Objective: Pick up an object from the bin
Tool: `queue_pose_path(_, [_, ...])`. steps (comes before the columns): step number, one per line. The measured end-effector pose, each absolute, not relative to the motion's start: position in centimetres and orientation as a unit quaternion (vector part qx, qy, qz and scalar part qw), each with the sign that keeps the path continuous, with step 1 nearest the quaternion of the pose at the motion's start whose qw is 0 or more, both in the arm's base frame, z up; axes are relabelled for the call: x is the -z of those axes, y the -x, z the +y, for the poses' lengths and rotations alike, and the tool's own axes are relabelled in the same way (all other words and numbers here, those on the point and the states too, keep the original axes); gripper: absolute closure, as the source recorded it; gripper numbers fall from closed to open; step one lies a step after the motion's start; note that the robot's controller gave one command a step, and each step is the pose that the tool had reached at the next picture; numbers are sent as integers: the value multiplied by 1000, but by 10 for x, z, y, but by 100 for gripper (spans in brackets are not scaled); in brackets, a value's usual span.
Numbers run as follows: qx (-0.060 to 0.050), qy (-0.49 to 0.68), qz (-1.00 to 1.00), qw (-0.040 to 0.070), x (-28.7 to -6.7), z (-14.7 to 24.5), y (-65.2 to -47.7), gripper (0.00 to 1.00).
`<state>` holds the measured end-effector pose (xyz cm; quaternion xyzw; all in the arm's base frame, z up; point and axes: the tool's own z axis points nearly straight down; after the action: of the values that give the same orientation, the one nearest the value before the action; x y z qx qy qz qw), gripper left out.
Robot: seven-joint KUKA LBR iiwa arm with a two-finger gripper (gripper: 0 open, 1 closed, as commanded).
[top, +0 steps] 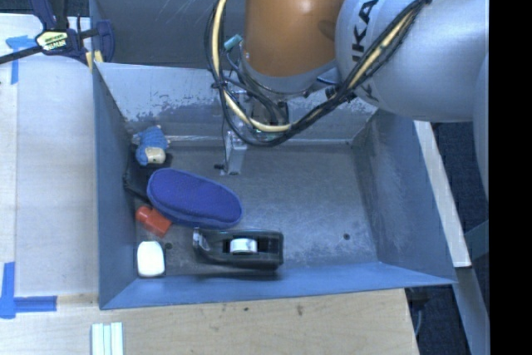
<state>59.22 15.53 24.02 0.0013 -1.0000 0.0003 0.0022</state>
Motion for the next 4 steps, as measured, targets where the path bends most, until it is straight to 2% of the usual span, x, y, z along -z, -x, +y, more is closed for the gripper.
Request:
queue_pose_path(1, [1,2,-1000,-2,-68,219,-539,0])
queue_pose_path(2, [2,-118,-993,-3,-101,184,-485,0])
queue_pose_path(3, [2,-94,-996,-4,-103,242,-565,0])
queue_pose_path(4, [-1,-356,-934,-1,-70,237,-522,0])
